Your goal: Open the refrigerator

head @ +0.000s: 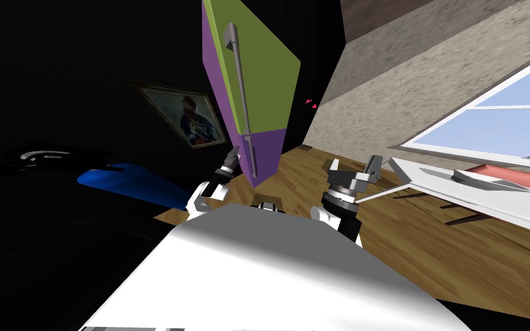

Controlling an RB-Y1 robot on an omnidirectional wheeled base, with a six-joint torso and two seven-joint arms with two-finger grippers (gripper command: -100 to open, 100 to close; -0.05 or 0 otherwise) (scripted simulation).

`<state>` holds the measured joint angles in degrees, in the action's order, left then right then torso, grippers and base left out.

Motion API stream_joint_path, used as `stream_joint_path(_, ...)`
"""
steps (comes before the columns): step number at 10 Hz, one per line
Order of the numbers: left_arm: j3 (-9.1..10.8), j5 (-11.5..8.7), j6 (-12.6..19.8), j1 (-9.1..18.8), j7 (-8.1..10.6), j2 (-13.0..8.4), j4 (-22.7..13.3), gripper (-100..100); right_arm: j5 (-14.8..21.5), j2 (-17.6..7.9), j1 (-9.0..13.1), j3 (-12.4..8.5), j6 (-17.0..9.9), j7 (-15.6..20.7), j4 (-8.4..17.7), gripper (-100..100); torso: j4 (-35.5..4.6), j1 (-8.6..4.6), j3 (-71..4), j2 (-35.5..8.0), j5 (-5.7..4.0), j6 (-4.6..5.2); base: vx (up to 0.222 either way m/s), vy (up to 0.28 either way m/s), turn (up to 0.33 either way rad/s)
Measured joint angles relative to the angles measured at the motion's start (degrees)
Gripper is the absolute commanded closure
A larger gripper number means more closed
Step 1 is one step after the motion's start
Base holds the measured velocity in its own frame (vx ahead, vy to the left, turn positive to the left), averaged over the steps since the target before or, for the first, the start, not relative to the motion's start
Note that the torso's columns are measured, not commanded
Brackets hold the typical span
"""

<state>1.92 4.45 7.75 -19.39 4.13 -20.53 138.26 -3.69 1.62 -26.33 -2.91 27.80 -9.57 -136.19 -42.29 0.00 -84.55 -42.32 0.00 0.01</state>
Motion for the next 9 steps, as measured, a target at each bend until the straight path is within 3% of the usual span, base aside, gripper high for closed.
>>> stream_joint_path(9, 0.02, -0.09, 11.52, 1.84, 1.79, -4.96, -0.16, -100, 0.00, 0.00, 0.00, 0.00, 0.00, 0.00, 0.00, 0, 0.00, 0.00, 0.00, 0.00, 0.00, -0.01, 0.058, 0.019, -0.055)
